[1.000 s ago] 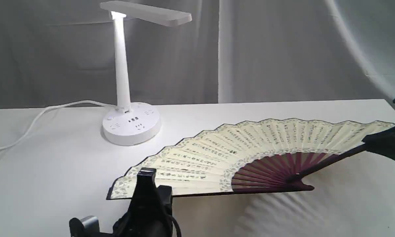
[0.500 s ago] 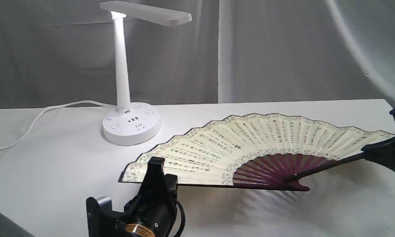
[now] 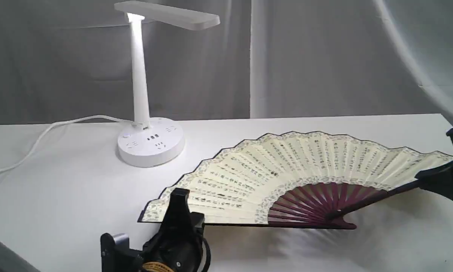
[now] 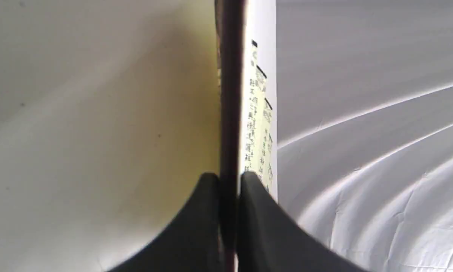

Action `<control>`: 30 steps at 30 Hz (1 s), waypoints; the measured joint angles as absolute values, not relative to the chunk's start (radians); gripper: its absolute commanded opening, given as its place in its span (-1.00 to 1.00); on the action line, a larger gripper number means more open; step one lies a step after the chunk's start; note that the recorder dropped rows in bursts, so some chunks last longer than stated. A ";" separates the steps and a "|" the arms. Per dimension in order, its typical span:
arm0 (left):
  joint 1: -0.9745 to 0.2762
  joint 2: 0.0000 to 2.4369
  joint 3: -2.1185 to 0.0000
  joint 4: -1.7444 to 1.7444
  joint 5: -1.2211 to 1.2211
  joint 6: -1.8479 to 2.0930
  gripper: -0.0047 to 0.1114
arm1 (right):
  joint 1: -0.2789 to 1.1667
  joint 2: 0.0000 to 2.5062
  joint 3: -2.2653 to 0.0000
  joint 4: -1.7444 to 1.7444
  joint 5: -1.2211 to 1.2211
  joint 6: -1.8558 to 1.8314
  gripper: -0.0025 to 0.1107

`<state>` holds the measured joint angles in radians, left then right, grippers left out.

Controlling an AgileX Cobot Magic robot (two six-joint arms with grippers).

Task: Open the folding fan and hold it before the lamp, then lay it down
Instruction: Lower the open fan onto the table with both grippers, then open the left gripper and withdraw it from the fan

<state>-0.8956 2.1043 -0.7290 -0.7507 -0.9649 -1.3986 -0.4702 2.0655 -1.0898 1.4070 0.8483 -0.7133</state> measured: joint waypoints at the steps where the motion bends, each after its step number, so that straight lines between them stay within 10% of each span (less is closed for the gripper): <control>1: -0.896 2.104 -0.724 -0.747 -0.965 -1.414 -0.90 | -0.470 2.066 -1.090 1.402 0.856 -0.708 -0.96; 11: -0.891 2.079 -0.667 -0.680 -0.965 -1.454 -0.67 | -0.478 2.066 -1.090 1.242 0.881 -0.545 -0.95; 22: -0.891 2.045 -0.646 -0.606 -0.996 -1.464 -0.02 | -0.478 2.033 -1.090 0.994 0.903 -0.465 0.01; 30: -0.891 2.045 -0.596 -0.543 -1.001 -1.569 0.22 | -0.478 1.979 -1.070 0.868 0.912 -0.392 0.09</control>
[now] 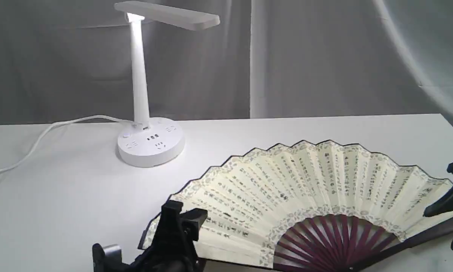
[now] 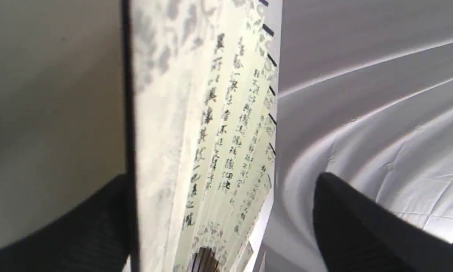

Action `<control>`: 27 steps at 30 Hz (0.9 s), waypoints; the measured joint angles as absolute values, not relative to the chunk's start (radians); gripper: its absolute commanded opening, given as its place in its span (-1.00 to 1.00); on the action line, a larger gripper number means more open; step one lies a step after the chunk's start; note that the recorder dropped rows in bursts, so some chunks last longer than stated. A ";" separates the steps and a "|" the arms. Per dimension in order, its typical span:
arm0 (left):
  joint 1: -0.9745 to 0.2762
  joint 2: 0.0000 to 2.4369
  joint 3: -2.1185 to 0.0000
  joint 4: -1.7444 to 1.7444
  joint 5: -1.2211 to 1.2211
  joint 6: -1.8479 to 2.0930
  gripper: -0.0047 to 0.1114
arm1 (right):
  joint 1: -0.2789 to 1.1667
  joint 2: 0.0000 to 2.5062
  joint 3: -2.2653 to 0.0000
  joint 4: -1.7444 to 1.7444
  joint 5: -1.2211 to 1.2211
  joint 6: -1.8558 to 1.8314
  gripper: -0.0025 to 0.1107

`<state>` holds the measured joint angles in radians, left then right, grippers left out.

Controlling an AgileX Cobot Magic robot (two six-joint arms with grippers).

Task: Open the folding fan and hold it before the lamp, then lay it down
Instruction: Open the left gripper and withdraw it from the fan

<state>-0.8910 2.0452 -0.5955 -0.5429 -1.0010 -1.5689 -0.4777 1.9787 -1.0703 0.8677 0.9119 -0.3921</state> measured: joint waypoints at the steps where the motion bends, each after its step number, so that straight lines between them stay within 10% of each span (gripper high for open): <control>1: -0.891 2.045 -0.583 -0.530 -1.003 -1.577 0.22 | -0.478 1.968 -1.068 0.842 0.912 -0.374 0.09; 27: -0.885 1.805 -0.507 -0.610 -0.740 -1.112 0.16 | -0.478 1.788 -1.067 0.695 0.910 -0.295 0.08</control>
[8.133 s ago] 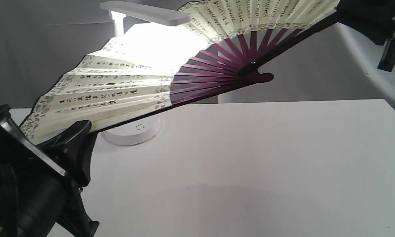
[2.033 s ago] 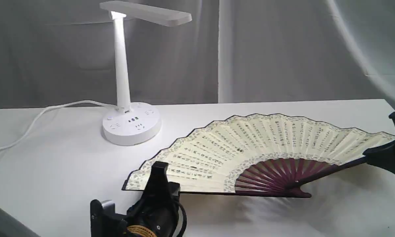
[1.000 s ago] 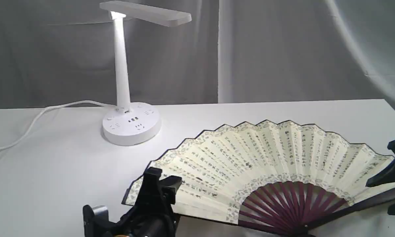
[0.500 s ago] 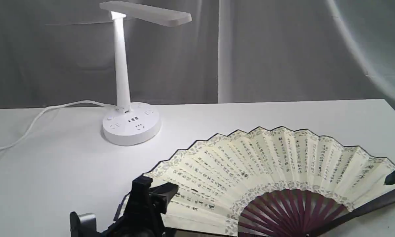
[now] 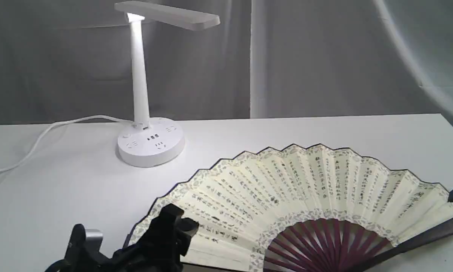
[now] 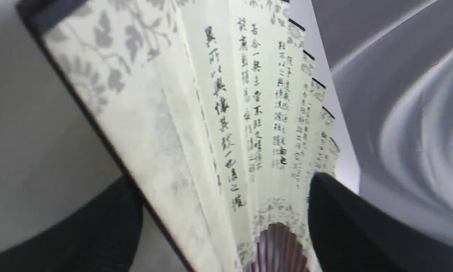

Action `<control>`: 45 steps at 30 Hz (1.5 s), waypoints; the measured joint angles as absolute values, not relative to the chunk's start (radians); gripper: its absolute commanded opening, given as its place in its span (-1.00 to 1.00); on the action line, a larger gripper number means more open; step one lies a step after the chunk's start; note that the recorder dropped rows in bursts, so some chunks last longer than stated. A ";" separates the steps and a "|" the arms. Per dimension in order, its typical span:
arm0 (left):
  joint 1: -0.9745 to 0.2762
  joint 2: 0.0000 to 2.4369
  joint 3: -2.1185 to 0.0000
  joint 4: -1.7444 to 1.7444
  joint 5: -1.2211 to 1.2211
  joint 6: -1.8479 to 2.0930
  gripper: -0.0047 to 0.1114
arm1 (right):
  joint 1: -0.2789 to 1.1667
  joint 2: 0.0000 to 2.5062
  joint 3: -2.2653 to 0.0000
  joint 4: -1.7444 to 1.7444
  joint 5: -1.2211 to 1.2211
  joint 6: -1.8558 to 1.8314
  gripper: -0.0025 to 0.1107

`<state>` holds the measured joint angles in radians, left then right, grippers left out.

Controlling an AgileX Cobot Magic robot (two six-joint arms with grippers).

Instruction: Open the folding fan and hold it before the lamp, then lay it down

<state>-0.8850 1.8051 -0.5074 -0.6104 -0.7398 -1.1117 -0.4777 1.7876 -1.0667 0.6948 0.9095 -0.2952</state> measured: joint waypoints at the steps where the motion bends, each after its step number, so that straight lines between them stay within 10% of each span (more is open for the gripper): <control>1: -0.885 1.803 -0.507 -0.629 -0.732 -1.055 0.16 | -0.478 1.786 -1.067 0.695 0.910 -0.295 0.08; 23: -0.857 1.682 -0.507 -0.756 -0.642 -0.228 -0.17 | -0.430 1.786 -1.067 0.708 0.908 -0.383 -0.17; 36: -0.501 1.408 -0.543 -0.771 -0.193 0.225 -0.76 | -0.248 1.786 -1.067 0.648 0.906 -0.462 -0.72; 45: -0.210 1.380 -0.684 -0.667 0.214 0.336 -0.80 | -0.146 1.745 -1.067 0.531 0.867 -0.464 -0.96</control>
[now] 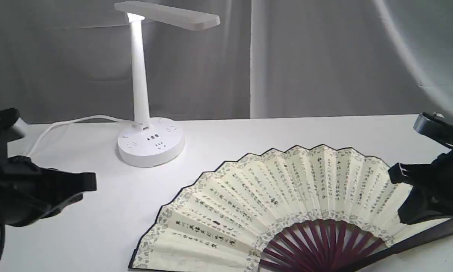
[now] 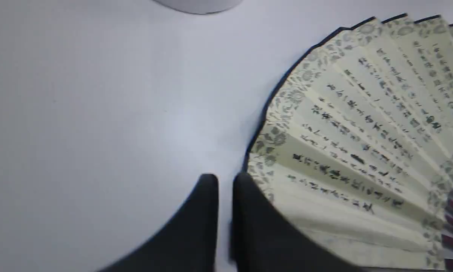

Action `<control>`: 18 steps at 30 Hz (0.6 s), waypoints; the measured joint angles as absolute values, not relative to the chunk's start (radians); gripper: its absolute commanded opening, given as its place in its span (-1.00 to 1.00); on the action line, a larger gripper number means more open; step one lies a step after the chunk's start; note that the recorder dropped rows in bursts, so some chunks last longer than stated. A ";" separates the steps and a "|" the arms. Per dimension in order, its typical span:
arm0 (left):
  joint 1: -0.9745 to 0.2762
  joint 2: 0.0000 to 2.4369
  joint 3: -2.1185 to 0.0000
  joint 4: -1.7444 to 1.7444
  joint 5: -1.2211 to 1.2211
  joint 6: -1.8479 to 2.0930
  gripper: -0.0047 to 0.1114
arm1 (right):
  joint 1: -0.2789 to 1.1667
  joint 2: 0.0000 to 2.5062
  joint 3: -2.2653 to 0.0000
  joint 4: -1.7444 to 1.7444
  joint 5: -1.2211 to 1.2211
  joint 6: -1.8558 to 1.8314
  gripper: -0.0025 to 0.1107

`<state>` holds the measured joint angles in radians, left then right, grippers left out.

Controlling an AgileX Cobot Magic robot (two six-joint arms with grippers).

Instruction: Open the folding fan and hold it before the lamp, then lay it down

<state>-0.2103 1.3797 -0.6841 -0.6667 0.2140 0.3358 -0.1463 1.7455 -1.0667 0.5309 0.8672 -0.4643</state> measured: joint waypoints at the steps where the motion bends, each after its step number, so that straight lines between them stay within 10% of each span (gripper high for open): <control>1: -0.182 1.380 -0.698 -0.645 0.245 0.336 -0.80 | -0.139 1.738 -1.067 0.518 0.862 -0.455 -0.96; 18: 0.001 1.379 -0.831 0.059 0.673 -0.142 -0.92 | -0.008 1.724 -1.067 0.156 0.849 -0.155 -0.96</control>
<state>0.0009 1.3790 -0.8307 0.0594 0.6732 -0.1420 -0.0082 1.7238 -1.0667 0.1558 0.8486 -0.1546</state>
